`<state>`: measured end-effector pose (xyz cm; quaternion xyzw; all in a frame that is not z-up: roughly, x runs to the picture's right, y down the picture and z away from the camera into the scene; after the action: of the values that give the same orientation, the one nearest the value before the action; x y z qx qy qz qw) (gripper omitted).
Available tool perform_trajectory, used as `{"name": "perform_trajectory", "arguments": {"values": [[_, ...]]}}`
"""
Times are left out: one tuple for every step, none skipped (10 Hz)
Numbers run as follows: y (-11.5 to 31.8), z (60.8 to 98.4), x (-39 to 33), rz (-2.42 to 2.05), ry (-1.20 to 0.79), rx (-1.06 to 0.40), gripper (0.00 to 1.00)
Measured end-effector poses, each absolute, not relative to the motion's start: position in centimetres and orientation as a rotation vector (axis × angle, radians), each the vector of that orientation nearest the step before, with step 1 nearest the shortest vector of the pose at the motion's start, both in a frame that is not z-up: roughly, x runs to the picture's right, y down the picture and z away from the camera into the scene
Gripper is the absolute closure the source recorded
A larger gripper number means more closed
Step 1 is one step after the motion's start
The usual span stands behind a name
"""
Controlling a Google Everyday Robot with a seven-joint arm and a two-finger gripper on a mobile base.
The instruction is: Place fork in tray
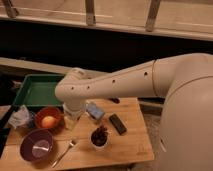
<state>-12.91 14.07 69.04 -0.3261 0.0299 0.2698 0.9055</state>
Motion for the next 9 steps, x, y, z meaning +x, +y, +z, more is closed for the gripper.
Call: {"name": "perform_trajectory", "arguments": {"values": [[14.1,69.1,-12.9,0.557,0.063,-0.675,0.34],[14.3,69.3,-13.0,0.555,0.060,-0.689,0.34],[14.8,69.8,-13.4,0.550,0.056,-0.711,0.34],[15.7,70.7,-13.9,0.543,0.053,-0.732,0.34],[16.7,71.5,-14.5,0.533,0.048,-0.746,0.34],[17.7,72.2,-14.9,0.530,0.044,-0.760,0.34],[18.3,72.7,-15.2,0.530,0.040,-0.771,0.34],[18.8,72.9,-15.5,0.533,0.036,-0.791,0.34],[19.7,73.4,-15.9,0.534,0.030,-0.818,0.34]]}}
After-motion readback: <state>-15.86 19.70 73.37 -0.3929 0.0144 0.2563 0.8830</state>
